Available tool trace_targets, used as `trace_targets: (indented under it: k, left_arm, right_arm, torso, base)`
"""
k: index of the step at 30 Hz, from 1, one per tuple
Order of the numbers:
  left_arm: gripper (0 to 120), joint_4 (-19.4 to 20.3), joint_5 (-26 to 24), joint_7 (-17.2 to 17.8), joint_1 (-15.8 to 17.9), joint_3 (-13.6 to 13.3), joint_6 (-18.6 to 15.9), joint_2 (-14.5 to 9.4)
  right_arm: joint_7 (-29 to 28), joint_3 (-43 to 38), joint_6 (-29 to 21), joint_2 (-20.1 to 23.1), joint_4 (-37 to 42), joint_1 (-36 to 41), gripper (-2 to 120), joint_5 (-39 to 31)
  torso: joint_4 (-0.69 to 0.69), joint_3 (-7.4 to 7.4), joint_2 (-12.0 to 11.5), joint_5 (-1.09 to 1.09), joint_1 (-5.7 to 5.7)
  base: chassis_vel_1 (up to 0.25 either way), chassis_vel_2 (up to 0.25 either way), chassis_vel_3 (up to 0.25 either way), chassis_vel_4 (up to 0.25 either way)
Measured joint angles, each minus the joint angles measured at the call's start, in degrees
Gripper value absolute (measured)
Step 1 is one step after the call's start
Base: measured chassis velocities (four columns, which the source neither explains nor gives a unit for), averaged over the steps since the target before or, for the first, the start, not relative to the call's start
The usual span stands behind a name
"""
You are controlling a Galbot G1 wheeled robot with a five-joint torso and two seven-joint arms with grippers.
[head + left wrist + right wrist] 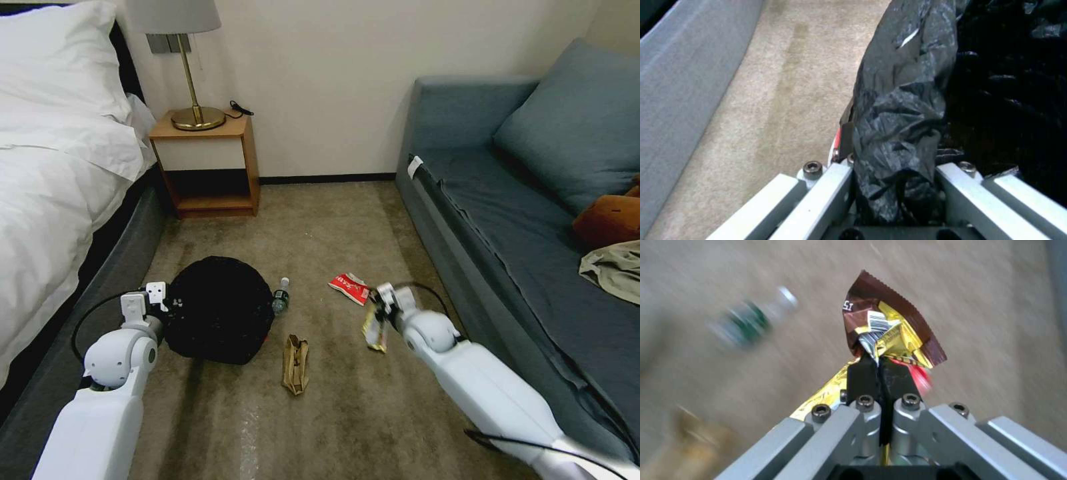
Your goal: Pick up the trash bin, then pick up the garbage on the floor and place it into the trash bin.
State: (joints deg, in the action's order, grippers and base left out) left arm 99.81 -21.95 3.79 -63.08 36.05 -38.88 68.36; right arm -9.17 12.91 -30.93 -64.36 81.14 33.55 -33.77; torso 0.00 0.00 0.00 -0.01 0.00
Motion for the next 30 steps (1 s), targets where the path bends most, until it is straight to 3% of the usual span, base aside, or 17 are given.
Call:
trace_targets:
  k: [7, 10, 21, 28, 30]
  left_arm:
    - [2, 0.54, -1.93, -0.36, 0.56, -1.30, 0.01, 0.31]
    - [2, 0.59, -2.66, -0.52, 0.80, -1.62, 0.10, 0.34]
    - [2, -0.87, -3.25, -0.66, 1.30, -1.33, 0.68, 0.55]
    - [2, -1.58, -3.63, -0.69, 1.53, -1.05, 0.93, 0.47]
    - [2, -1.84, -3.67, -0.70, 1.65, -1.00, 0.96, 0.44]
  right_arm:
    - [-3.19, 8.03, 1.67, -7.94, 1.44, -9.45, 0, -12.39]
    - [-3.67, 10.18, 2.86, -10.20, 0.03, -11.80, 0, -13.69]
    - [-3.80, 14.84, 4.99, -16.74, -4.63, -15.32, 0, -13.84]
    - [-3.73, 17.44, 6.30, -18.19, -6.04, -14.65, 0, -12.90]
    - [-3.84, 18.40, 6.32, -18.32, -6.02, -13.88, 5, -12.27]
  torso:
    - [0.02, 0.00, 0.00, 0.00, 0.00]
    - [0.01, 0.00, 0.00, -0.01, 0.00]
    - [0.00, 0.00, 0.00, 0.00, 0.00]
    - [0.00, 0.00, 0.00, 0.00, 0.00]
    - [0.00, 0.00, 0.00, 0.00, 0.00]
  base:
    - [0.000, 0.000, 0.000, 0.000]
    - [0.000, 0.000, 0.000, 0.000]
    - [0.000, 0.000, 0.000, 0.000]
    - [0.000, 0.000, 0.000, 0.000]
    - [0.000, 0.000, 0.000, 0.000]
